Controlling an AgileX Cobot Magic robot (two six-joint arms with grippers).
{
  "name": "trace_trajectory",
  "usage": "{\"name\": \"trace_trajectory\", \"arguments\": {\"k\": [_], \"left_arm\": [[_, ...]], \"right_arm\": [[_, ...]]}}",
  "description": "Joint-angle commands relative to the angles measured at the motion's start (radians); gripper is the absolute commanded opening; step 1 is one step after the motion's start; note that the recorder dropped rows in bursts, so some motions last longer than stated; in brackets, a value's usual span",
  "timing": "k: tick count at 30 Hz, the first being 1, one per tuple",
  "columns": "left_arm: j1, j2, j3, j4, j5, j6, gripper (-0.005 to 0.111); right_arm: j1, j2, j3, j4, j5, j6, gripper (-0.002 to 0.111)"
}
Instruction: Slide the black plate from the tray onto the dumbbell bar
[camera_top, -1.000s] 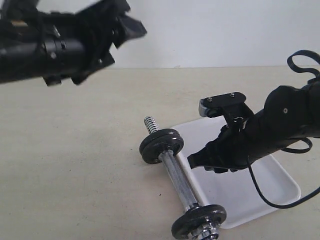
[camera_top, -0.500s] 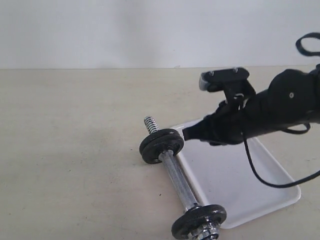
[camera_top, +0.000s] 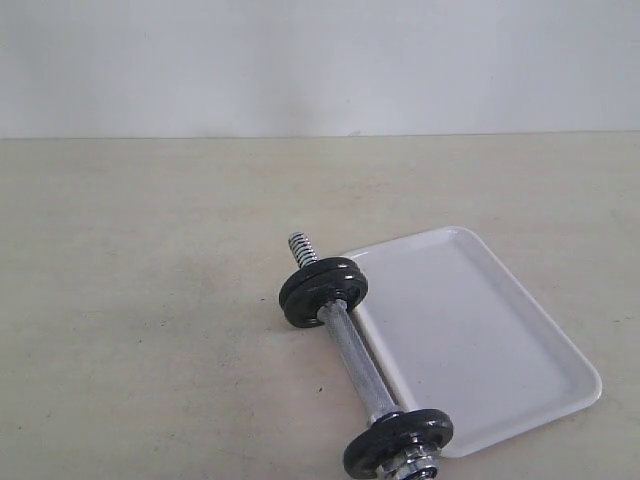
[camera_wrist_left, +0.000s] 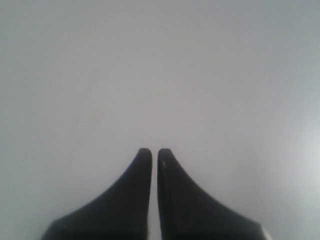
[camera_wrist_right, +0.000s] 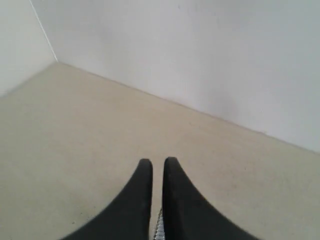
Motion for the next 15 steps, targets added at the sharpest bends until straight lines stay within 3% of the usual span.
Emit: {"name": "trace_trajectory", "arguments": {"k": [1, 9, 15], "left_arm": [[-0.003, -0.068, -0.003, -0.001, 0.066, 0.007, 0.004], [-0.003, -0.238, -0.003, -0.001, 0.153, 0.007, 0.004], [-0.003, -0.355, -0.001, 0.003, 0.346, -0.013, 0.004]], "right_arm": [[0.000, -0.139, -0.060, -0.005, 0.102, -0.031, 0.003], [0.000, -0.430, -0.134, -0.046, 0.226, -0.126, 0.003], [0.000, -0.624, -0.151, -0.051, 0.393, -0.126, 0.003]]}}
